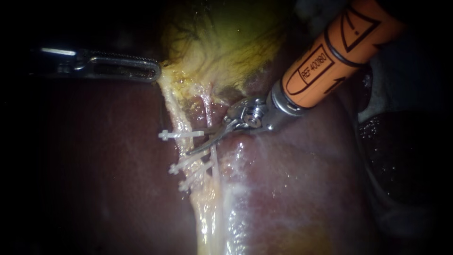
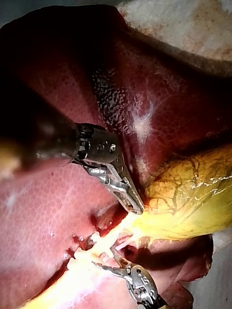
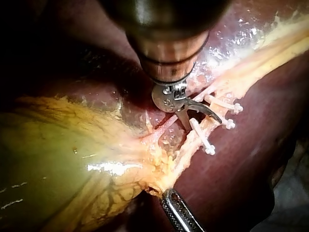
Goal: Go to the cutting position left tube
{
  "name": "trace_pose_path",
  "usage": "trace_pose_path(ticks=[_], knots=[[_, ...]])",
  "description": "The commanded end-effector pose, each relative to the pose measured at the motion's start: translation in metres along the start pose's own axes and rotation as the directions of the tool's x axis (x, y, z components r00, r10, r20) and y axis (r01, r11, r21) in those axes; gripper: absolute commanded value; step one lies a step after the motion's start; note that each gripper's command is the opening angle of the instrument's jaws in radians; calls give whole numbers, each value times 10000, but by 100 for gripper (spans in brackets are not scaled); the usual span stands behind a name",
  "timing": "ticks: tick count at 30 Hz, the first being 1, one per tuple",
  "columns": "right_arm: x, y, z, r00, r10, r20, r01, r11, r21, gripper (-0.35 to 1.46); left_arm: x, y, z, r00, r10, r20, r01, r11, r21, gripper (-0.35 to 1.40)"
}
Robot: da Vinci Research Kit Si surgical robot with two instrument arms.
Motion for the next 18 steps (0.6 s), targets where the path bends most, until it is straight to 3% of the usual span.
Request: trace_pose_path(ticks=[1, 7, 12, 18], knots=[[-1, 0, 2, 10000, 38, 3, -39, 10000, 59, 105, 0, 0, 0, 10000, 1, 0, -1, 10000, -3, -35], [-4, 1, 13, 9995, 86, -302, -66, 9977, 673, 104, 0, 0, 1, 10000, 1, 1, -1, 10000, -5, -35], [5, 4, 21, 9943, 58, -1066, 64, 9934, 1146, 105, 0, 0, 1, 10000, 2, 1, -2, 10000, -6, -35], [12, 5, 27, 9837, 61, -1798, 261, 9840, 1762, 95, 0, 0, 1, 10000, 2, 1, -2, 10000, -6, -35]])
